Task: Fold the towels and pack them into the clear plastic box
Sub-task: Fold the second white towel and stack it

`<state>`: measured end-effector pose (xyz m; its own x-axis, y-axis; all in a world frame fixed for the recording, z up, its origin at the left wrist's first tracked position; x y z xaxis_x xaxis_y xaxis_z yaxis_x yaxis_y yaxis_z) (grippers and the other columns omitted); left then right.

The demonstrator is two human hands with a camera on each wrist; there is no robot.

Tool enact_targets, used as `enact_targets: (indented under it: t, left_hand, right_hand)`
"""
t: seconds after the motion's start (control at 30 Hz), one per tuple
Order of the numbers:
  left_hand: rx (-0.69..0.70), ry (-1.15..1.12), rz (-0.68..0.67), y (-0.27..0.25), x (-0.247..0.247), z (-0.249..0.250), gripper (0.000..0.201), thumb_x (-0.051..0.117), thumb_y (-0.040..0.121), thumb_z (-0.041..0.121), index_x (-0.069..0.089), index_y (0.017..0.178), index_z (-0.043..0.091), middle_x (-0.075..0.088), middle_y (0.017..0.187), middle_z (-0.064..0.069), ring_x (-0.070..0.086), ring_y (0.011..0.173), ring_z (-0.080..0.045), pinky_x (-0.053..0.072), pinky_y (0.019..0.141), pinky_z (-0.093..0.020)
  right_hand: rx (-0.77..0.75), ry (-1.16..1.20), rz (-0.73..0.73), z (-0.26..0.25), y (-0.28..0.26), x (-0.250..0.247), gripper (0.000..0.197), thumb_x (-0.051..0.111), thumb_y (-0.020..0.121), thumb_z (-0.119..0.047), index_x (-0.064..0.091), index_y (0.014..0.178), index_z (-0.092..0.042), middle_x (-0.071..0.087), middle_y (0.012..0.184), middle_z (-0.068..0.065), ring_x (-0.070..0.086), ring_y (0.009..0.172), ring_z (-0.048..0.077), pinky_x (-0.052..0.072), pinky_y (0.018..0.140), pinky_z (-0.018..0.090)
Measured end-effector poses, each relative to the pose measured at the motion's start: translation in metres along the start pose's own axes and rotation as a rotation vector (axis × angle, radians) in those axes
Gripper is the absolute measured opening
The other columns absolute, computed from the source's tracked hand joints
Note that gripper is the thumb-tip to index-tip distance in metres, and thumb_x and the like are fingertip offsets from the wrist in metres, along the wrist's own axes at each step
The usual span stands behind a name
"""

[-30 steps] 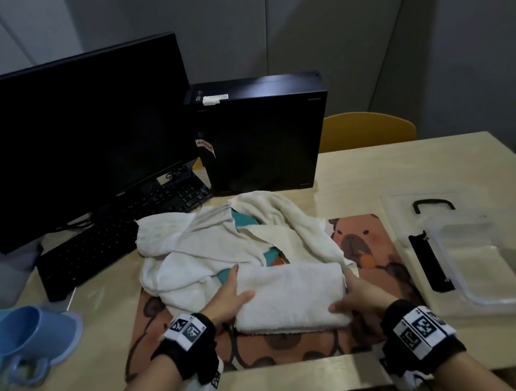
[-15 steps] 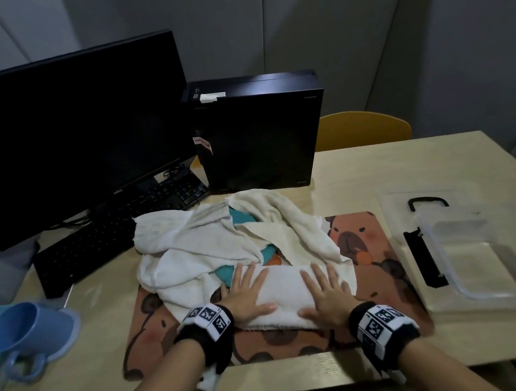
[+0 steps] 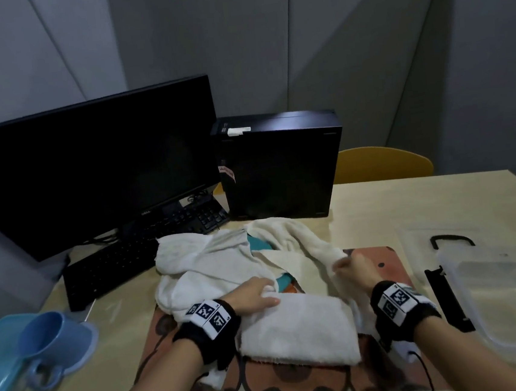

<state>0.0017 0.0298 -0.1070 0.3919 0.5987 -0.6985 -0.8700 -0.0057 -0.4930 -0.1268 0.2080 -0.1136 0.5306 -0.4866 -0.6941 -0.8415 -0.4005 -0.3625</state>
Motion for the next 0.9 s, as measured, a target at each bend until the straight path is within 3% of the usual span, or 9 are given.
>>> enact_targets:
  t: [0.13,0.23,0.3,0.43,0.5,0.57,0.67,0.77,0.9]
  left_hand:
    - [0.114,-0.155,0.194,-0.011,-0.055,0.038,0.056,0.056,0.091,0.025,0.032,0.141,0.012,0.038,0.144,-0.006,0.046,0.123,-0.015,0.035,0.098,-0.018]
    - [0.204,-0.271,0.331,-0.012,-0.092,0.068,0.073,0.062,0.086,0.033,0.022,0.145,0.021,0.033,0.149,-0.004,0.038,0.132,-0.016,0.035,0.11,-0.031]
    - [0.298,-0.359,0.383,-0.01,-0.106,0.091,0.087,0.069,0.078,0.041,0.016,0.145,0.03,0.033,0.148,-0.001,0.037,0.133,-0.016,0.035,0.111,-0.038]
    - [0.457,-0.493,0.514,-0.016,-0.123,0.134,0.102,0.077,0.072,0.027,0.007,0.146,0.032,0.04,0.139,0.001,0.046,0.122,-0.012,0.043,0.101,-0.028]
    - [0.475,-0.548,0.638,-0.021,-0.137,0.134,0.09,0.07,0.079,0.009,0.013,0.146,0.025,0.046,0.128,0.004,0.054,0.109,-0.01,0.046,0.089,-0.013]
    - [0.449,-0.536,0.775,-0.03,-0.153,0.124,0.076,0.06,0.082,-0.003,0.024,0.144,0.023,0.049,0.121,0.0,0.059,0.09,-0.013,0.048,0.076,-0.012]
    - [0.469,-0.535,0.892,-0.044,-0.177,0.11,0.041,0.053,0.086,-0.004,0.054,0.123,0.014,0.06,0.106,-0.002,0.06,0.08,-0.01,0.05,0.075,-0.024]
    - [0.521,-0.585,0.948,-0.06,-0.199,0.109,0.019,0.051,0.091,0.004,0.065,0.097,0.015,0.065,0.087,0.009,0.06,0.076,0.006,0.05,0.072,-0.018]
    - [0.581,-0.637,0.974,-0.07,-0.222,0.123,0.016,0.049,0.094,0.008,0.064,0.097,0.006,0.064,0.088,0.001,0.059,0.083,-0.005,0.049,0.078,-0.022]
  right_hand:
    - [-0.291,0.304,0.231,-0.081,-0.004,-0.081,0.014,0.061,0.086,-0.005,0.068,0.078,-0.013,0.066,0.081,0.008,0.057,0.071,0.013,0.042,0.053,0.005]
    - [-0.485,0.426,0.226,-0.139,-0.023,-0.122,0.019,0.059,0.085,-0.003,0.062,0.073,-0.017,0.061,0.073,-0.002,0.056,0.062,0.0,0.044,0.062,0.017]
    - [-0.569,0.437,0.231,-0.168,-0.035,-0.138,0.012,0.059,0.086,-0.005,0.062,0.085,-0.017,0.06,0.08,-0.008,0.054,0.066,-0.002,0.044,0.061,0.014]
    - [-0.642,0.61,0.188,-0.196,-0.05,-0.156,0.024,0.055,0.086,-0.001,0.061,0.095,-0.022,0.061,0.08,0.0,0.054,0.063,0.005,0.045,0.054,0.013]
    - [-0.654,0.672,0.249,-0.198,-0.057,-0.173,0.022,0.056,0.086,0.0,0.062,0.096,-0.018,0.06,0.077,0.007,0.053,0.062,0.009,0.044,0.054,0.017]
    - [-0.654,0.691,0.35,-0.191,-0.059,-0.195,0.018,0.058,0.086,-0.002,0.063,0.091,-0.019,0.057,0.078,0.012,0.049,0.065,0.015,0.041,0.055,0.022]
    - [-0.576,0.798,0.446,-0.17,-0.055,-0.221,0.014,0.055,0.089,-0.006,0.064,0.09,-0.016,0.057,0.078,0.007,0.052,0.06,0.009,0.043,0.049,0.014]
    - [-0.532,0.933,0.38,-0.158,-0.049,-0.224,0.024,0.049,0.089,0.002,0.062,0.108,-0.007,0.062,0.085,0.004,0.061,0.068,0.006,0.051,0.057,0.012]
    - [-0.651,0.285,0.37,-0.18,-0.057,-0.199,0.066,0.066,0.077,0.005,0.041,0.137,-0.012,0.051,0.115,0.007,0.055,0.104,0.02,0.047,0.085,0.021]
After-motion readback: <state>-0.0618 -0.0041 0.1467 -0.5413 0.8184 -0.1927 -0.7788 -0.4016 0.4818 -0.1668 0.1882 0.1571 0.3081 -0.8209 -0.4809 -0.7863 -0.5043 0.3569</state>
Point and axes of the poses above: each hand's wrist, its own y-axis towards the middle knuckle, its own x-axis out of the palm, z = x × y, the point moved 8 cm from there along y, towards the middle knuckle
